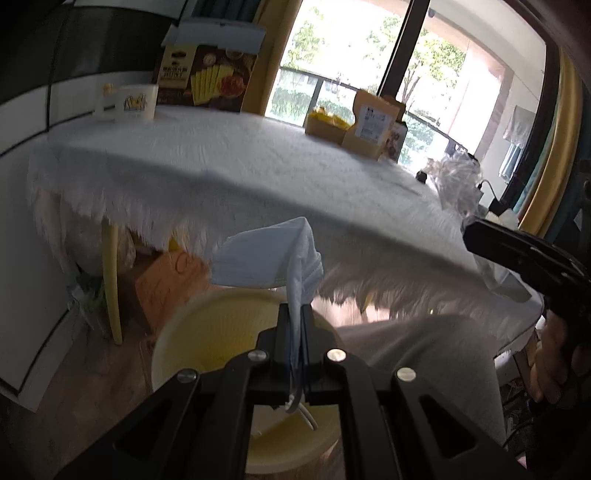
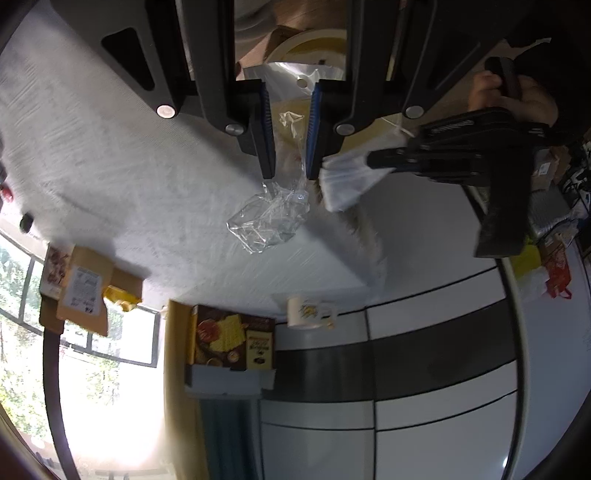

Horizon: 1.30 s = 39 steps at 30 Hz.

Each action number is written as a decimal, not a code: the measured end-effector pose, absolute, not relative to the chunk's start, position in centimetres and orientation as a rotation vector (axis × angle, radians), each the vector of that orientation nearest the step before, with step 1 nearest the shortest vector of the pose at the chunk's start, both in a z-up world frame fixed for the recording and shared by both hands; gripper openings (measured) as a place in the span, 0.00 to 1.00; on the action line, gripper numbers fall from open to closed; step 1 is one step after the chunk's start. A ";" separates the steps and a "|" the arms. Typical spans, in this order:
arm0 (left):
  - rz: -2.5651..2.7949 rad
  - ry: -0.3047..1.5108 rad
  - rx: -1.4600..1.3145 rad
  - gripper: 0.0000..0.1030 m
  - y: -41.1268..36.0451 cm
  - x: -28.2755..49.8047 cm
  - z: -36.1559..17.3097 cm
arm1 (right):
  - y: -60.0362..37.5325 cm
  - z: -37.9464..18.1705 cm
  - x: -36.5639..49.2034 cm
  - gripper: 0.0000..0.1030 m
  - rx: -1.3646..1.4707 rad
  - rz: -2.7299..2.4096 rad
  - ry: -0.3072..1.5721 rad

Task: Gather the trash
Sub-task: 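Carry the mask and clear bag with both tools over the yellow bin, then open both tools to drop the mask and clear bag into the bin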

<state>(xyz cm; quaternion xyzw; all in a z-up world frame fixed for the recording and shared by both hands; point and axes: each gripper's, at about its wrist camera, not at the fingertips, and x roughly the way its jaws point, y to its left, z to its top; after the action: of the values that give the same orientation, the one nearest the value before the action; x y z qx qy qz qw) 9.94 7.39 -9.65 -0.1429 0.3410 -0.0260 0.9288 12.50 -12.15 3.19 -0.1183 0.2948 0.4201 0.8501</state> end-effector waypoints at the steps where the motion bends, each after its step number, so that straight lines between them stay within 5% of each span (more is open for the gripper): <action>1: -0.052 0.716 -0.290 0.04 7.3 10.1 -10.2 | -12.0 2.8 12.2 0.15 -0.252 0.890 0.623; 10: -0.010 0.819 -0.342 0.07 8.3 11.8 -13.7 | -11.7 -0.1 13.8 0.15 -0.209 0.901 0.700; 12: 0.003 0.835 -0.352 0.26 8.7 12.0 -14.3 | -11.6 -0.5 14.3 0.15 -0.213 0.901 0.712; 14: 0.004 0.836 -0.371 0.35 9.2 11.9 -14.6 | -11.4 -1.0 14.8 0.15 -0.214 0.905 0.727; 33: 0.134 0.763 -0.359 0.35 15.4 8.8 -13.0 | -5.1 -8.4 16.9 0.15 -0.287 0.979 0.919; 39: 0.132 0.746 -0.364 0.35 15.8 8.2 -12.6 | -4.3 -9.2 16.9 0.28 -0.310 0.946 0.950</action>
<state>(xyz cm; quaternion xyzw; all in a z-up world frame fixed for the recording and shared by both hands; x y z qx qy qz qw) 8.16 15.83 -12.59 -0.1767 0.3620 0.0639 0.9130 16.95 -4.35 -9.18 -0.1431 0.4385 0.4364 0.7725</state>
